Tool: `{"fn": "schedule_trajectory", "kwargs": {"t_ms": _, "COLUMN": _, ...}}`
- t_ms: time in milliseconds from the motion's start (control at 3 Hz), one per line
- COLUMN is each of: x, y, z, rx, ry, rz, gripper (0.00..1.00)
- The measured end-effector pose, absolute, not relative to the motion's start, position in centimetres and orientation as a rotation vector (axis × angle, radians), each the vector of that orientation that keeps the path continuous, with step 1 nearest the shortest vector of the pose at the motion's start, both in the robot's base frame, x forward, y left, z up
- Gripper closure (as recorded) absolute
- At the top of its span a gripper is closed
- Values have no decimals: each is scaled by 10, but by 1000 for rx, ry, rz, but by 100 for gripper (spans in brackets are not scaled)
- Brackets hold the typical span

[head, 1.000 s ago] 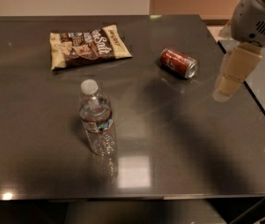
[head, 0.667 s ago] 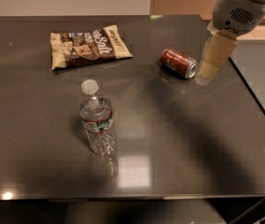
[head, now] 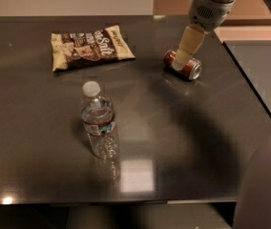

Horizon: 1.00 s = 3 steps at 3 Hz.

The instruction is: Place coke can upright

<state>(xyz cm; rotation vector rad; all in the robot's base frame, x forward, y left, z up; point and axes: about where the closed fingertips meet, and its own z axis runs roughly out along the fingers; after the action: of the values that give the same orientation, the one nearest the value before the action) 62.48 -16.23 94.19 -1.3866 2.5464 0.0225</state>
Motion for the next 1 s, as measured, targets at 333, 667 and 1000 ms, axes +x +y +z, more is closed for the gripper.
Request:
{"fn": "schedule_trajectory", "kwargs": {"t_ms": 333, "x": 660, "y": -168, "z": 915, "rx": -1246, "ry": 2659, "rz": -16, "gripper": 0}}
{"fn": "schedule_trajectory", "kwargs": {"t_ms": 667, "x": 686, "y": -179, "z": 891, "rx": -1123, "ry": 2750, "rz": -58, "gripper": 0}}
{"fn": "schedule_trajectory", "kwargs": {"t_ms": 1000, "x": 702, "y": -186, "z": 873, "rx": -1053, "ry": 2796, "rz": -74, "gripper": 0}}
